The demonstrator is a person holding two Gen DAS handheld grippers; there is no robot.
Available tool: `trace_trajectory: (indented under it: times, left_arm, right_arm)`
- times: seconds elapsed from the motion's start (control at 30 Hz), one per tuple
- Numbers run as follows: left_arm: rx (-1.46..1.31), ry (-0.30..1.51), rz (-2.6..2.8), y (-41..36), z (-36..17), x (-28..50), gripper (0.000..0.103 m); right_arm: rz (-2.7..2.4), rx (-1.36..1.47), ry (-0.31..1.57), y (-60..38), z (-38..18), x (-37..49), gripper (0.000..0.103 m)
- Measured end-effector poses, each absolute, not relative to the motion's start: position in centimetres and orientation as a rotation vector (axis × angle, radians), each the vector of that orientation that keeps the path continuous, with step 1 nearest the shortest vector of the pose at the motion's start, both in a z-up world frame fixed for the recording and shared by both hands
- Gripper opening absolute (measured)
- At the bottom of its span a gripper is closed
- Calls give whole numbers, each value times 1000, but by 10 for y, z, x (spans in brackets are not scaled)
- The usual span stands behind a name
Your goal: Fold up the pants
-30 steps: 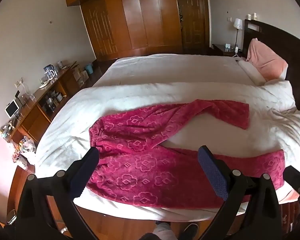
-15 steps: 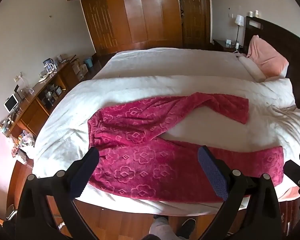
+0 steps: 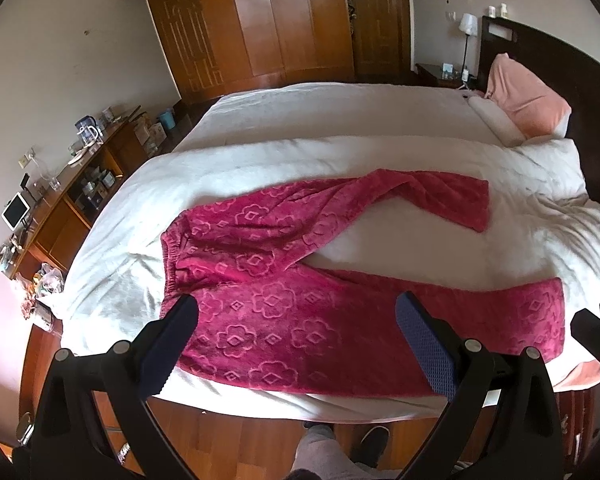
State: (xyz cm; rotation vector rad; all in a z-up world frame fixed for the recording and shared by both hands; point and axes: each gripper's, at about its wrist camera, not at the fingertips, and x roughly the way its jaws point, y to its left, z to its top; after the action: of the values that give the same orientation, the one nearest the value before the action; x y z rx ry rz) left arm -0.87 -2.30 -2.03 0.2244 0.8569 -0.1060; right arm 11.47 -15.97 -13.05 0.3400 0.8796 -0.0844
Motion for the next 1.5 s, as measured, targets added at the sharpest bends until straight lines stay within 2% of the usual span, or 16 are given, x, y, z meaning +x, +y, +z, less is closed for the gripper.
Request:
trace_trajectory:
  times: [0.63,1.5]
  left_arm:
    - [256,919,-97,-34,-41,27,98]
    - [303,1065,-206,-65,-98,159,98]
  right_arm:
    - [-73,386,937,-172,-153,148,100]
    - [-187,434,1097,-193,-202,250,100]
